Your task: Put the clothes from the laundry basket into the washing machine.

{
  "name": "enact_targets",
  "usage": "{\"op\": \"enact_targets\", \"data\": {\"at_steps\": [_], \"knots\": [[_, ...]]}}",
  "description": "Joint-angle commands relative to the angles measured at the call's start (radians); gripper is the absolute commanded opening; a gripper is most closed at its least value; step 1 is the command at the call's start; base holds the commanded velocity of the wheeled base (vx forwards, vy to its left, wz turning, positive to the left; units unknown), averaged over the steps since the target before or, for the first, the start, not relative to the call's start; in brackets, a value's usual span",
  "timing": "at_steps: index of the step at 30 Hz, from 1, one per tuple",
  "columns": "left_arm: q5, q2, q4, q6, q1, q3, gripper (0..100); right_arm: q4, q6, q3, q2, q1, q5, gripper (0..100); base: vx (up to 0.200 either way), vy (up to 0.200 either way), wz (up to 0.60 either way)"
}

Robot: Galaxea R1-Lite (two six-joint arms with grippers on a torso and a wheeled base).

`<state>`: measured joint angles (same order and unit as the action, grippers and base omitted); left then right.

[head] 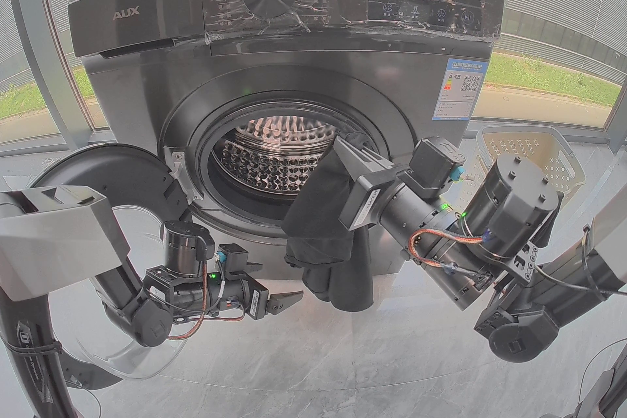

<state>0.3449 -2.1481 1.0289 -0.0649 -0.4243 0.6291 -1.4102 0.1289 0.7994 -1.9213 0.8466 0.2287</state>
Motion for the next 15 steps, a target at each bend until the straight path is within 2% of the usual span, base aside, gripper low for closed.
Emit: {"op": "enact_targets", "data": {"at_steps": [1, 15], "knots": [[0.000, -0.046, 0.010, 0.000, 0.002, 0.023, 100, -0.001, 0.000, -0.002, 0.002, 0.002, 0.000, 0, 0.000, 0.000, 0.00], [-0.012, -0.174, 0.106, 0.000, 0.002, 0.073, 100, -0.003, 0.000, -0.022, 0.007, 0.019, 0.001, 0, 0.000, 0.000, 0.00]]}}
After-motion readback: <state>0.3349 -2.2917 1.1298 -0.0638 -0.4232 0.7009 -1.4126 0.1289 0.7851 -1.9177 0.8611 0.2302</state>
